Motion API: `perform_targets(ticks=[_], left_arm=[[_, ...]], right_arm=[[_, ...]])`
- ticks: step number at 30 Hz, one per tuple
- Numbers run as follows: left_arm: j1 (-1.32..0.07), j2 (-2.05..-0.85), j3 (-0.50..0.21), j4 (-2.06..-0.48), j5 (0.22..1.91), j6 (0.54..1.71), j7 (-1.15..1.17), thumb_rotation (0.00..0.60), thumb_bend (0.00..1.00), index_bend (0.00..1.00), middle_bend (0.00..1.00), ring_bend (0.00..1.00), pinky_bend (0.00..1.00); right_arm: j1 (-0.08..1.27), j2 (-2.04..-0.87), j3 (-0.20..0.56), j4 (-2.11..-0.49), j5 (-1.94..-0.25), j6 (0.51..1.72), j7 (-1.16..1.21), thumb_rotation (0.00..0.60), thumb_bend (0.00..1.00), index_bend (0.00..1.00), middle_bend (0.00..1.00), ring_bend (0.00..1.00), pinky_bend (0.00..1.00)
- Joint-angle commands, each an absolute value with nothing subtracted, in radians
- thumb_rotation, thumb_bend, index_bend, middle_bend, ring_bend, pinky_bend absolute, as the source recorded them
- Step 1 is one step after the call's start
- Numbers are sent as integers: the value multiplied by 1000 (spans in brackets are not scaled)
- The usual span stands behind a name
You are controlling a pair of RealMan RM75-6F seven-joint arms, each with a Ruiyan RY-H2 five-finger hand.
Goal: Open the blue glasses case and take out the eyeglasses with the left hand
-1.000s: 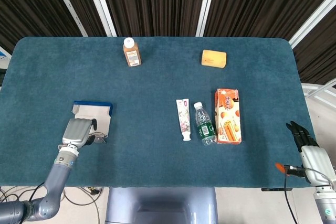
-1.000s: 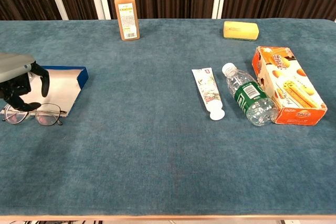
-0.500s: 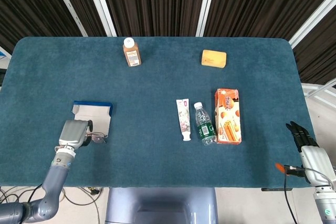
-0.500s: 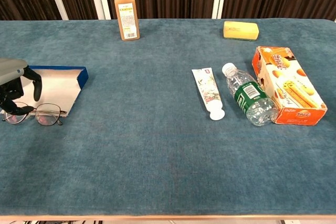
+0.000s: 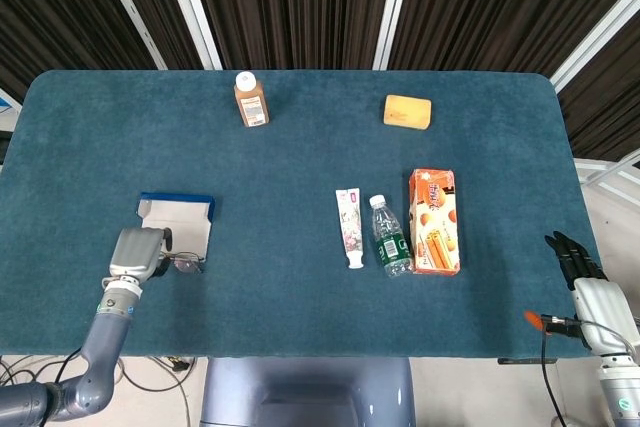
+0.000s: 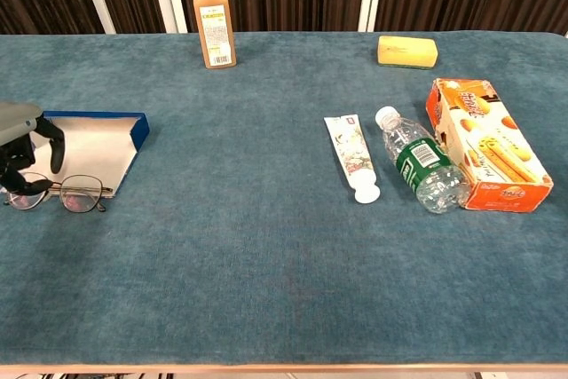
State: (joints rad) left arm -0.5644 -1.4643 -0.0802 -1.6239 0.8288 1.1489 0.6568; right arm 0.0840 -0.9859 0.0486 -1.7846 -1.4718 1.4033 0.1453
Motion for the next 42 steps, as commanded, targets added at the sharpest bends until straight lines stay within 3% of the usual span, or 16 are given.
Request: perform_targets(ticks=[1, 20, 26, 33, 42], left_arm=[[-564, -1466, -78, -1623, 829, 1147, 657, 600, 337, 532, 1000, 982, 1000], [-566, -1480, -77, -1605, 808, 1138, 656, 600, 365, 548, 1000, 982, 1000], [-568, -1483, -80, -1605, 809, 1136, 651, 600, 452, 590, 1000, 982, 1000], [-570, -1478, -83, -1626, 822, 1143, 645, 600, 467, 603, 1000, 982, 1000], [-613, -1496, -138, -1696, 765, 1135, 666, 600, 467, 600, 1000, 982, 1000]], right_arm=[[84, -986, 49, -1785, -1471, 1403, 145, 600, 162, 0, 0, 0, 186], [84, -985, 49, -1785, -1471, 1402, 147, 600, 162, 0, 0, 0, 186], [84, -986, 49, -1786, -1471, 1402, 147, 600, 161, 0, 0, 0, 186], [83, -985, 49, -1787, -1470, 1403, 148, 600, 161, 0, 0, 0, 186], [84, -985, 49, -1789, -1467, 1400, 147, 600, 161, 0, 0, 0, 186]])
